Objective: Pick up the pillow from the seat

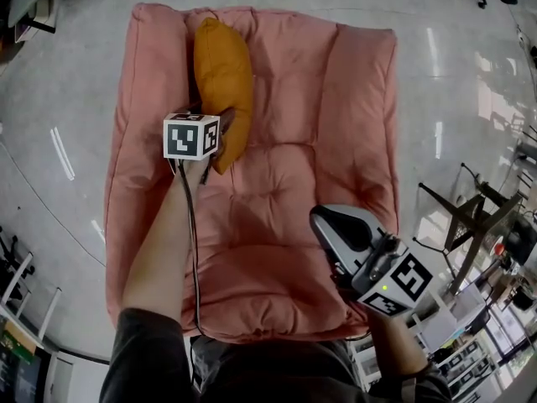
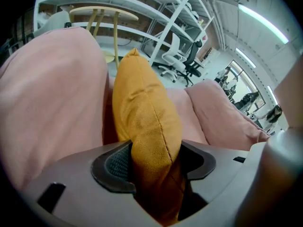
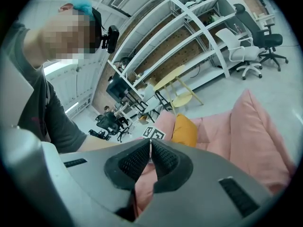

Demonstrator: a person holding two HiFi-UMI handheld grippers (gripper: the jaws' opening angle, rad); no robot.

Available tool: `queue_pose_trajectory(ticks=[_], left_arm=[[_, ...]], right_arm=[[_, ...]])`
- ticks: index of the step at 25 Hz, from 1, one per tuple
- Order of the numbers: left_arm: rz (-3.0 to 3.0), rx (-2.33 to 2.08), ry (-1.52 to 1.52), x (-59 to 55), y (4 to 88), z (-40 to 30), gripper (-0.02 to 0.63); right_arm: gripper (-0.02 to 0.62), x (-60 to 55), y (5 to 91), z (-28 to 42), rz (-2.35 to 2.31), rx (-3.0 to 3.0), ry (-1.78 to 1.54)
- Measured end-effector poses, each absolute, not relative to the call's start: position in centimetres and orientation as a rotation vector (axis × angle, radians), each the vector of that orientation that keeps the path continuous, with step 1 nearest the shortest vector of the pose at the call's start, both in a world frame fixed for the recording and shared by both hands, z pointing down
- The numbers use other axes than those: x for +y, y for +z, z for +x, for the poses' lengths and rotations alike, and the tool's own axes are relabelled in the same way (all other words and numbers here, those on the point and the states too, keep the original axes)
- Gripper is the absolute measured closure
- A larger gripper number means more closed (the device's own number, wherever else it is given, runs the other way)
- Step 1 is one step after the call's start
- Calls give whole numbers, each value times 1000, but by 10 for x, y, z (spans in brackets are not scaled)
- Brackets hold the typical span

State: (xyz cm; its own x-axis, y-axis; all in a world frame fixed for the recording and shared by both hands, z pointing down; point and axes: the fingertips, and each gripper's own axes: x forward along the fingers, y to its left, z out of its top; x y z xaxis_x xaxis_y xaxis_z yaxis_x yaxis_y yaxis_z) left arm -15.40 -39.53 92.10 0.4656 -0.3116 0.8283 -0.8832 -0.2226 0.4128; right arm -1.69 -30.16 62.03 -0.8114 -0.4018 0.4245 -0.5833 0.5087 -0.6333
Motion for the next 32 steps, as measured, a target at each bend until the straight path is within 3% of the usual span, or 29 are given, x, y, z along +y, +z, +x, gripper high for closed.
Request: queue_pose_trajectory(ticks=[5,13,32], left_arm=[[1782,-1021,699,-391,899,-158,359],[1883,-1051,581,-400,813,-163,364],[2295,-1141,307,-350,466,-127,364]], right_arm=[[581,-297,613,-12,841,-2541,1150],[581,-297,585,-2,867,-2597,1083],[581,-286,395,30,938,-2925,705]])
